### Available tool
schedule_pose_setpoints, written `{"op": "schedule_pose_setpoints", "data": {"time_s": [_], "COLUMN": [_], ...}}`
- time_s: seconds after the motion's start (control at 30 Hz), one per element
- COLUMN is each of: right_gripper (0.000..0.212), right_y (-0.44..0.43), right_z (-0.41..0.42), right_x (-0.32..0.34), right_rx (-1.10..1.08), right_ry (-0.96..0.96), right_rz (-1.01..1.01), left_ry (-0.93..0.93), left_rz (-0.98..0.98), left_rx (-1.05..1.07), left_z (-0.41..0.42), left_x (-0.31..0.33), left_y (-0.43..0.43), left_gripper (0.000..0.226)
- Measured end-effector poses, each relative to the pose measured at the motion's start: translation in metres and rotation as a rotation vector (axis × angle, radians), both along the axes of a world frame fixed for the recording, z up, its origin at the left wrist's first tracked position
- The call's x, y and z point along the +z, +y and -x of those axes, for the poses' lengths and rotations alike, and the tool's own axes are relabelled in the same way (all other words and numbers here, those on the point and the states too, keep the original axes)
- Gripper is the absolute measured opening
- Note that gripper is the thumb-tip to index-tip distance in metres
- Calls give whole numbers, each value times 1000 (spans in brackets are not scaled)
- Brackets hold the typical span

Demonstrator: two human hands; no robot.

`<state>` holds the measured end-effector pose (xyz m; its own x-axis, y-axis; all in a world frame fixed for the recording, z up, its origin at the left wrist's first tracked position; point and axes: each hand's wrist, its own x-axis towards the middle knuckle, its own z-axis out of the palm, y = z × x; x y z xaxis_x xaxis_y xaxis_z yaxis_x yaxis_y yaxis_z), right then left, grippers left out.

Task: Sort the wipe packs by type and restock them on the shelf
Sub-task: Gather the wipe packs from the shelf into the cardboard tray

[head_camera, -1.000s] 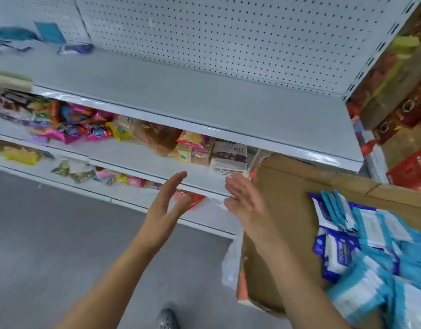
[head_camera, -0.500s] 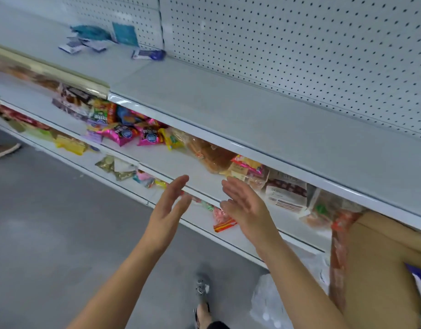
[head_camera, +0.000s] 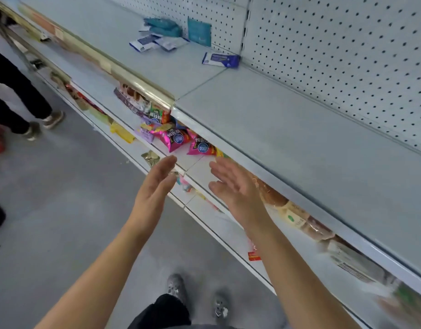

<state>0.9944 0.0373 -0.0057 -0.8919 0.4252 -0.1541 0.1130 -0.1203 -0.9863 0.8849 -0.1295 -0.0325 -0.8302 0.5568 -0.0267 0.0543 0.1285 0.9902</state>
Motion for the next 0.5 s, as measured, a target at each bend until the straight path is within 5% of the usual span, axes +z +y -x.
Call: {"op": "schedule_pose_setpoints", "data": {"time_s": [0.5], "right_gripper": [52], "right_y": [-62], "right_z": [313], "right_x": [17], "right_rx": [35], "right_ry": [-12], "right_rz": [-94], "left_ry": [1], "left_rz": [-74], "left_rx": [-13], "left_z": [303], "left_x": [12], "left_y": [-48], "left_gripper": [65]}}
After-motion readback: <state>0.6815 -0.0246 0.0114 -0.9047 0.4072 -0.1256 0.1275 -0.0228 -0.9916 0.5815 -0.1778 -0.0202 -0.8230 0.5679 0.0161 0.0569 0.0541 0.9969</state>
